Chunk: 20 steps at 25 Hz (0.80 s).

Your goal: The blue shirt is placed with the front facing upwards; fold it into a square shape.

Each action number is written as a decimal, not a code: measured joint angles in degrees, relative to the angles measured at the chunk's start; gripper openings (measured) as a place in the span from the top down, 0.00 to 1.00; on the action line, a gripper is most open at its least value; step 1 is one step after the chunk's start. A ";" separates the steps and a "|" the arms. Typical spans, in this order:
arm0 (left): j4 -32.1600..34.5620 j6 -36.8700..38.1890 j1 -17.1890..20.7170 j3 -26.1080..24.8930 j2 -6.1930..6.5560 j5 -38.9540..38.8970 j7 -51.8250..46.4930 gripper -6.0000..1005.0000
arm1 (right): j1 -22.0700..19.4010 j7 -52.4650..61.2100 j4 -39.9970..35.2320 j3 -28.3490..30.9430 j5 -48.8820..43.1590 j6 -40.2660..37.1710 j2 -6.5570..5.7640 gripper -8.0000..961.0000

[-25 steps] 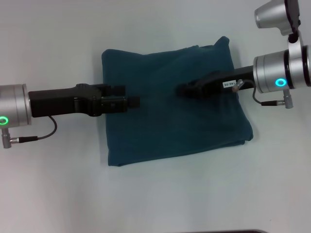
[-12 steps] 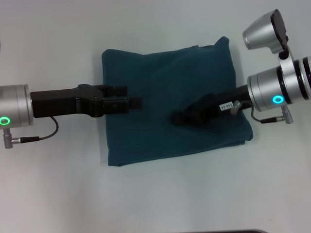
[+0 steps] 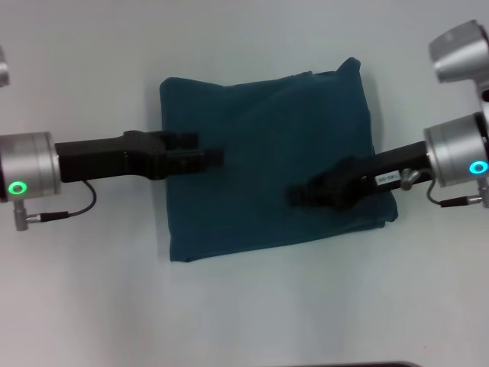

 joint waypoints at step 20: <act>1.92 -10.49 -1.82 -0.30 -1.78 7.43 -0.52 0.20 | -2.21 0.65 2.82 7.10 0.07 3.23 -1.23 0.94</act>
